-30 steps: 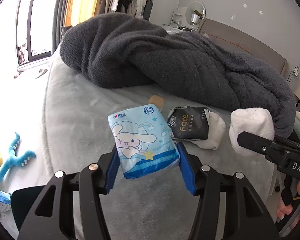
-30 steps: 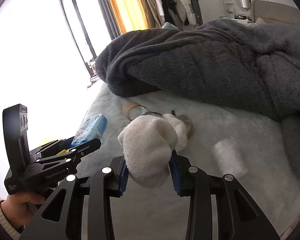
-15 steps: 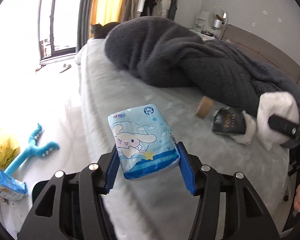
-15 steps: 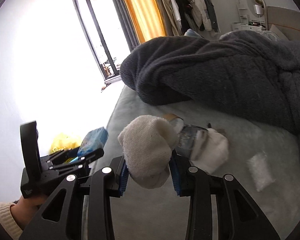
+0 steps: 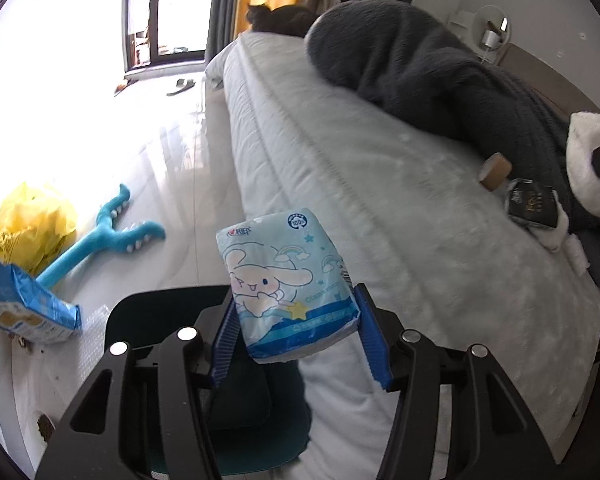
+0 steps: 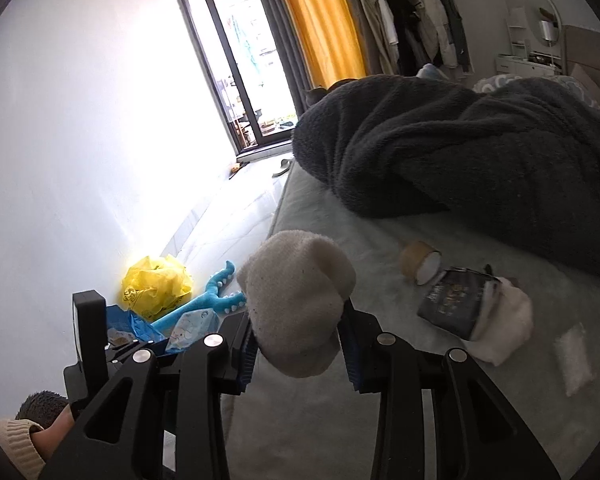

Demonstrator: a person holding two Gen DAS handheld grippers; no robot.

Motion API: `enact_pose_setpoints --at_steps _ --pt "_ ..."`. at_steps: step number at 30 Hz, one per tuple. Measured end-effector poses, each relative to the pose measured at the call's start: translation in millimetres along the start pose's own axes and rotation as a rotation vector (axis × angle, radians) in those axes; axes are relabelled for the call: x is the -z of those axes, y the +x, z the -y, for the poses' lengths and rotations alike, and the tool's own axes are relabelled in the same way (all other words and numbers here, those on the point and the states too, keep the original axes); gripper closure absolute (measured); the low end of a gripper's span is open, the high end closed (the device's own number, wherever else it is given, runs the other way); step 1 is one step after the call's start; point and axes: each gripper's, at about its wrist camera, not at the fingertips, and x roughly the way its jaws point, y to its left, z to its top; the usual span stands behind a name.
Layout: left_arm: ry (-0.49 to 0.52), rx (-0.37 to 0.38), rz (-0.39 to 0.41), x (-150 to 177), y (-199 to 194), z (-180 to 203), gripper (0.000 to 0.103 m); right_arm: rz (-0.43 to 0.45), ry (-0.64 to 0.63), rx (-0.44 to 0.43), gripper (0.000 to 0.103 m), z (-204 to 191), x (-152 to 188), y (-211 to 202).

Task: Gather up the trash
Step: 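Carry the tissue pack and sock toward the teal bin with both grippers, then open the left gripper over the bin while the right gripper drops the sock in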

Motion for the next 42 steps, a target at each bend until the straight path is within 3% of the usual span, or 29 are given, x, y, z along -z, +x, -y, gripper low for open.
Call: enact_pose_setpoints --at_steps 12,19,32,38,40,42 --pt "-0.049 -0.050 -0.097 18 22 -53 0.045 -0.074 -0.047 -0.084 0.066 -55 -10 47" --pt "-0.044 -0.096 -0.199 32 36 -81 0.045 -0.139 -0.085 -0.125 0.066 -87 -9 75" --pt "-0.112 -0.042 -0.360 58 57 -123 0.045 -0.305 -0.115 -0.158 0.066 -130 14 144" --pt "-0.155 -0.067 -0.407 69 65 -146 0.044 -0.371 -0.130 -0.150 0.066 -141 27 172" --pt "-0.184 -0.061 -0.397 70 63 -153 0.040 -0.396 -0.131 -0.148 0.066 -142 32 180" --pt "-0.198 -0.057 -0.368 67 56 -157 0.027 -0.413 -0.132 -0.141 0.067 -144 37 190"
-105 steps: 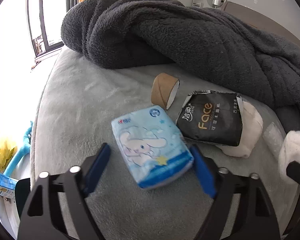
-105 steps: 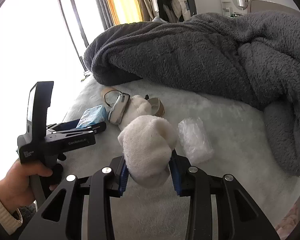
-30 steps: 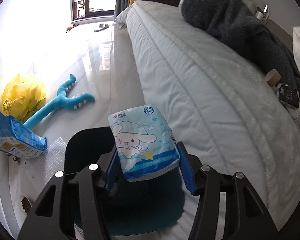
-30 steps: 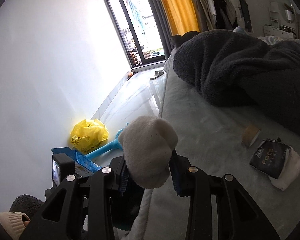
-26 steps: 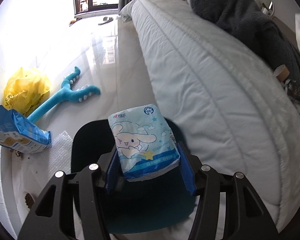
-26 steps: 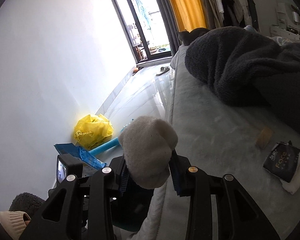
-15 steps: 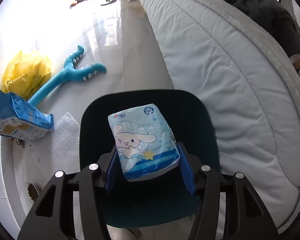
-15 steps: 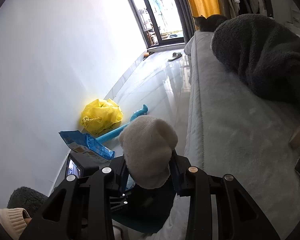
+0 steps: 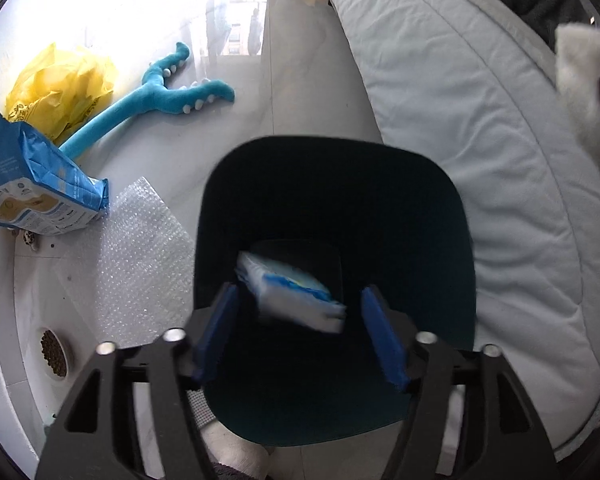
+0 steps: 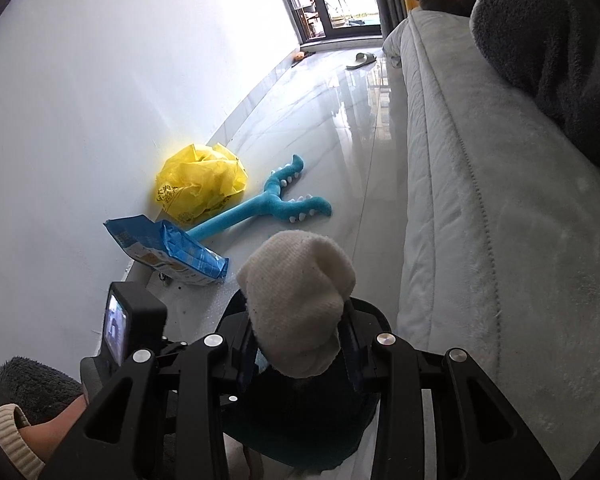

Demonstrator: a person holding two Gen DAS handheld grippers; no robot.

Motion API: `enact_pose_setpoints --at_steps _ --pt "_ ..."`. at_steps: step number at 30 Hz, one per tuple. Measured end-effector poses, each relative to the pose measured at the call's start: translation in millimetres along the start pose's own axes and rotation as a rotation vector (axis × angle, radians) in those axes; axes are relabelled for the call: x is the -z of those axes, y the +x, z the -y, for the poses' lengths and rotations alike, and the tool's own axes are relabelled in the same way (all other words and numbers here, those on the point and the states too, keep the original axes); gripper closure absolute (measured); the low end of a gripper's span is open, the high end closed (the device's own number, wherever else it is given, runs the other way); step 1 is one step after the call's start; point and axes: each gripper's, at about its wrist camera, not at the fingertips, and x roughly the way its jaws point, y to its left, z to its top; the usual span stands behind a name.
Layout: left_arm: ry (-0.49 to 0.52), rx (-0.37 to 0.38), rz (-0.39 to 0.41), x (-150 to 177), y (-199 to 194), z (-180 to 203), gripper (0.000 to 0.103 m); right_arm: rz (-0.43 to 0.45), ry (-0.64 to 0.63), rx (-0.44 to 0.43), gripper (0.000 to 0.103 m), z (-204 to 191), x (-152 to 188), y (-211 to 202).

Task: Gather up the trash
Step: 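Open the left gripper over the bin while the right gripper drops the sock in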

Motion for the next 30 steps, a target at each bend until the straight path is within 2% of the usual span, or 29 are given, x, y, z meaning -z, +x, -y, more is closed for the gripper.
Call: enact_pose_setpoints --at_steps 5,15,22,30 --pt "-0.011 0.043 0.061 -4 -17 -9 0.024 -0.043 0.014 0.003 0.067 -2 0 25" --pt "-0.007 0.063 0.208 -11 -57 -25 0.019 -0.141 0.003 0.021 0.067 -12 7 75" --pt "0.007 0.070 0.329 -15 -88 -30 0.018 -0.235 -0.010 0.029 0.067 -17 22 111" --pt "-0.006 0.117 0.440 -18 -120 -29 0.017 -0.320 0.018 0.038 0.066 -12 41 140"
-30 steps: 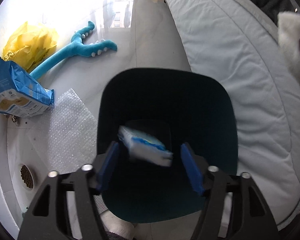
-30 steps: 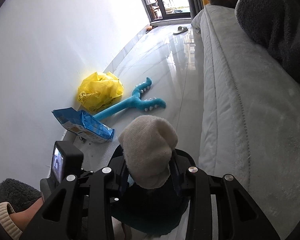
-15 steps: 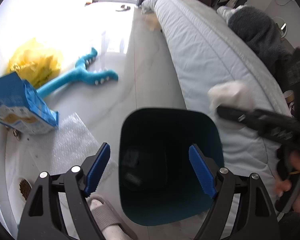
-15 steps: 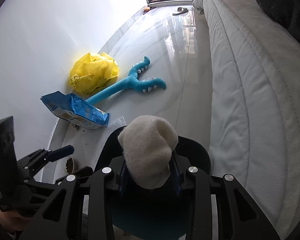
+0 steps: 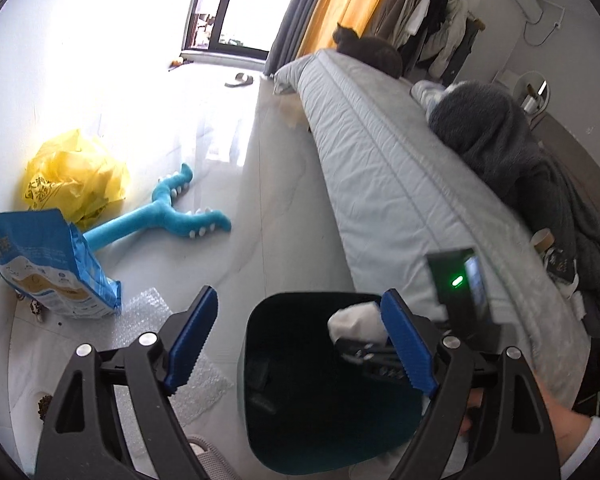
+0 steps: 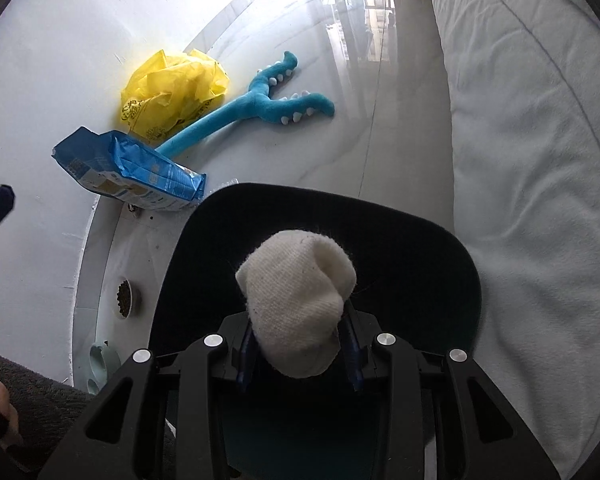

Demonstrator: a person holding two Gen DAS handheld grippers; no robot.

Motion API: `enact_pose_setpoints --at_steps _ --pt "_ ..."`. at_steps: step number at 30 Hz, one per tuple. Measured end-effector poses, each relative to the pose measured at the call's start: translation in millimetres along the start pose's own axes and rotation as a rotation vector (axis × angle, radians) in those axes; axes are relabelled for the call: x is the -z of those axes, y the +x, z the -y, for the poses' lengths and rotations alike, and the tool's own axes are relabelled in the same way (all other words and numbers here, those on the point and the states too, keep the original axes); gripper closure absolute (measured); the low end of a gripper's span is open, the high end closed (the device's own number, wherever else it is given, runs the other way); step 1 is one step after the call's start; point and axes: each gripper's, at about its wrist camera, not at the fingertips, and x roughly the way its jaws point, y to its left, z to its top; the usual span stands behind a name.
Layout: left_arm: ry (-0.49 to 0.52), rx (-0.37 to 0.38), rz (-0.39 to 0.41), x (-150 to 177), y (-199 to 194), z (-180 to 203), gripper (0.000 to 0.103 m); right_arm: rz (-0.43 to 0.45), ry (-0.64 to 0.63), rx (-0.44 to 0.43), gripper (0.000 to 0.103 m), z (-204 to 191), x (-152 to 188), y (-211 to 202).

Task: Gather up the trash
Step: 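Open the left gripper over the bin while the right gripper drops the sock in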

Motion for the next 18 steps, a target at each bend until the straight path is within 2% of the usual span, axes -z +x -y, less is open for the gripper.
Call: enact_pose_setpoints --at_steps 3,6,9,16,18 --pt "0.028 -0.002 0.043 -7 -11 8 0.017 -0.020 -0.008 -0.004 0.066 -2 2 7" --pt "0.074 -0.004 0.097 -14 -23 21 0.017 -0.029 -0.019 -0.007 0.051 -6 3 12" --pt "0.114 0.009 0.142 -21 -34 34 0.017 -0.039 -0.044 0.004 0.049 -11 5 13" --pt "0.188 -0.003 0.229 -29 -54 55 0.016 -0.008 -0.055 0.002 0.035 -10 7 -4" --pt "0.198 -0.001 0.259 -31 -61 62 0.013 0.008 -0.063 0.003 0.034 -11 9 -13"
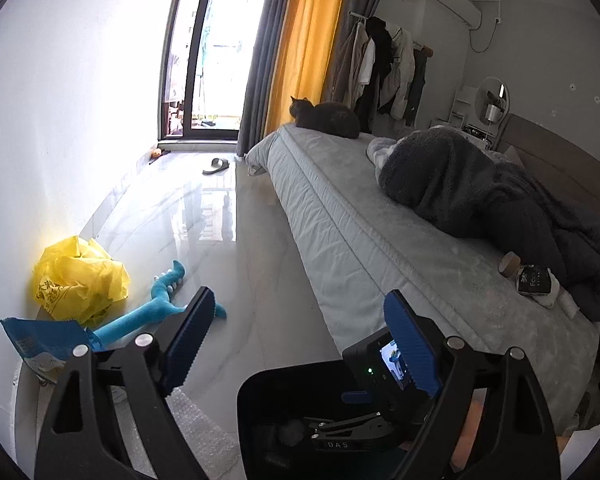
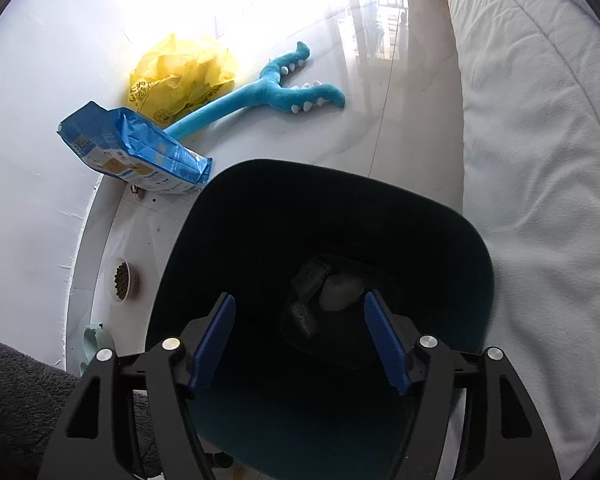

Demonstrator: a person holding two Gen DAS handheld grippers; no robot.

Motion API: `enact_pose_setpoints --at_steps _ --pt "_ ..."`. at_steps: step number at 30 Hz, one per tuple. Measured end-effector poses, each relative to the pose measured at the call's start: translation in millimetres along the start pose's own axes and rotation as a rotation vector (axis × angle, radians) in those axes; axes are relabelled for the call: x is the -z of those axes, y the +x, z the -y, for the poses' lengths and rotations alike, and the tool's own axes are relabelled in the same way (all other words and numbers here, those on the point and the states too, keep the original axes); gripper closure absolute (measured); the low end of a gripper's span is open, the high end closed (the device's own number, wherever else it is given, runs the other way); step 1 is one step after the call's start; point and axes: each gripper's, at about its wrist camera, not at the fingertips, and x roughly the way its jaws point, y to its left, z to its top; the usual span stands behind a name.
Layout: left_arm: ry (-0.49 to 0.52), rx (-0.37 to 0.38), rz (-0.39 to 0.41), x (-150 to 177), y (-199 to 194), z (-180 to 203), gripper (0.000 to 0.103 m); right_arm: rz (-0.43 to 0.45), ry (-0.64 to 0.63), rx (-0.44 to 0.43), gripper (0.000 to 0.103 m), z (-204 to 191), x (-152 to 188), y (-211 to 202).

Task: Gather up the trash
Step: 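Open the left gripper over the bin while the right gripper drops the sock in, then bring both open grippers back over the bed toward the remaining trash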

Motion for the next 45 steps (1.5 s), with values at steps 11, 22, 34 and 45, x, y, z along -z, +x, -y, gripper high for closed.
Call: enact_pose_setpoints --at_steps 11,22,34,45 --pt "0.015 -0.010 0.079 -22 -16 23 0.009 0.194 -0.091 0.047 0.032 -16 0 -74" --pt "-0.017 -0.005 0.119 -35 -20 46 0.005 0.419 -0.108 0.100 0.027 -3 10 -160" --pt "0.050 0.062 0.118 -41 -3 90 0.005 0.551 -0.022 0.168 0.026 48 37 -221" --pt "0.171 0.133 0.119 -44 23 135 0.005 0.619 0.056 0.239 0.025 100 65 -257"
